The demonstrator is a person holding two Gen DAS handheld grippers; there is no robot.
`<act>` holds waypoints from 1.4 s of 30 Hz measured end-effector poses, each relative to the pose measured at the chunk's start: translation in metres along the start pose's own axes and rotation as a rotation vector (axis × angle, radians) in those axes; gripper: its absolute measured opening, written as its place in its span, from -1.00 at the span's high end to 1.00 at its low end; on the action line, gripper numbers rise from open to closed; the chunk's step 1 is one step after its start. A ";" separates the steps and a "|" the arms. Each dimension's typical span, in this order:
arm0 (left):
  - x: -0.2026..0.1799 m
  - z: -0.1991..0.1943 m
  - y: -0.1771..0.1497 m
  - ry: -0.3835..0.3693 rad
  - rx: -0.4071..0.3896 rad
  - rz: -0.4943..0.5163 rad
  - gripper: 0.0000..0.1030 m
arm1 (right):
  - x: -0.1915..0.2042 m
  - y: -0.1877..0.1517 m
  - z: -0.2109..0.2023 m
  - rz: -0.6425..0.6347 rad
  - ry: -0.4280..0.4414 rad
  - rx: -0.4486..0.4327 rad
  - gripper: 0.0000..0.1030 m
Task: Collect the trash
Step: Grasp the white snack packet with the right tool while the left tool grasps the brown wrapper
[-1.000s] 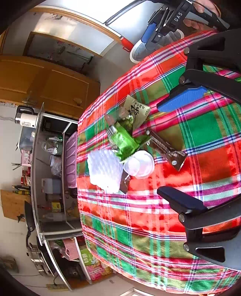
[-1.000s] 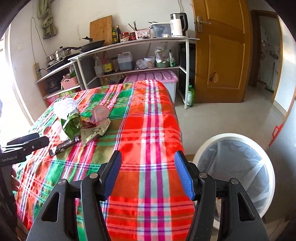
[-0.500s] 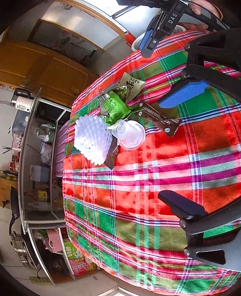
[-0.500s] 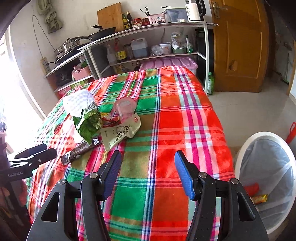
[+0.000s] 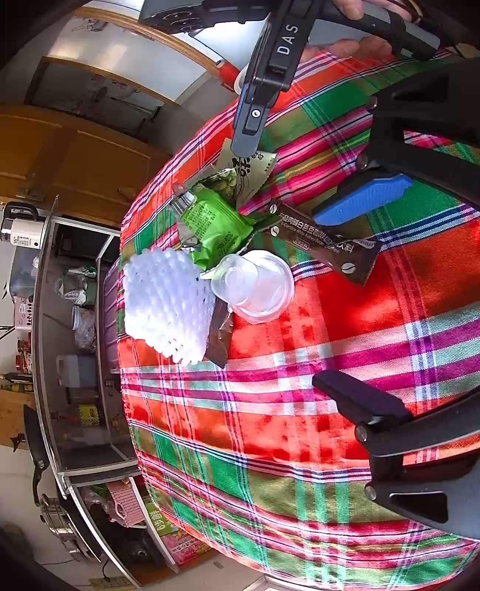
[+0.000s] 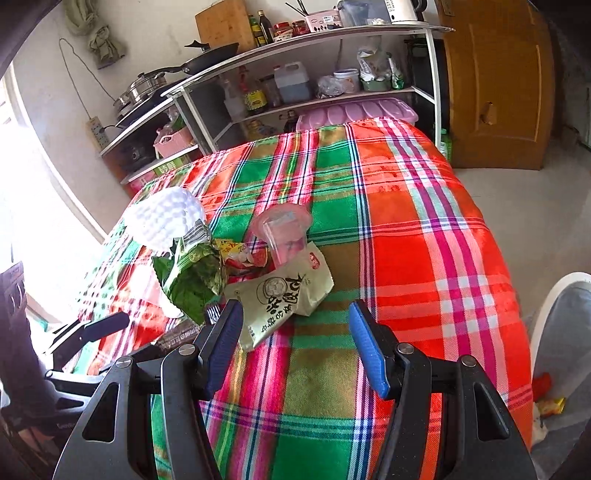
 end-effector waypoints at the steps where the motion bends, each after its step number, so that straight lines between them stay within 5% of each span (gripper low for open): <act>1: -0.001 0.001 0.000 0.004 0.005 0.011 -0.60 | 0.002 0.001 0.005 -0.002 -0.008 0.007 -0.17; 10: -0.007 0.012 -0.001 0.040 0.043 0.078 -0.60 | 0.004 0.004 0.019 -0.026 -0.047 0.020 -0.15; 18: -0.013 0.017 0.008 0.025 0.046 0.129 -0.57 | 0.002 0.005 0.023 -0.032 -0.064 0.018 0.17; 27: -0.019 0.016 0.011 -0.003 0.034 0.156 -0.25 | 0.000 0.007 0.023 -0.016 -0.060 0.014 0.35; 32: -0.021 0.011 0.010 -0.009 0.018 0.147 0.20 | 0.002 0.004 0.021 -0.023 -0.060 0.007 0.51; 42: -0.020 0.009 0.009 -0.025 0.006 0.110 0.52 | -0.003 -0.001 0.012 -0.020 -0.061 -0.010 0.64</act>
Point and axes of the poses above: each gripper's, at about its wrist camera, not at the fingertips, and z roughly the way its jaws point, x to its left, y to its top, the point moved 7 cm from there along z, roughly the way its jaws point, and after that the axes turned 13 degrees about z, right-handed, at the moved point
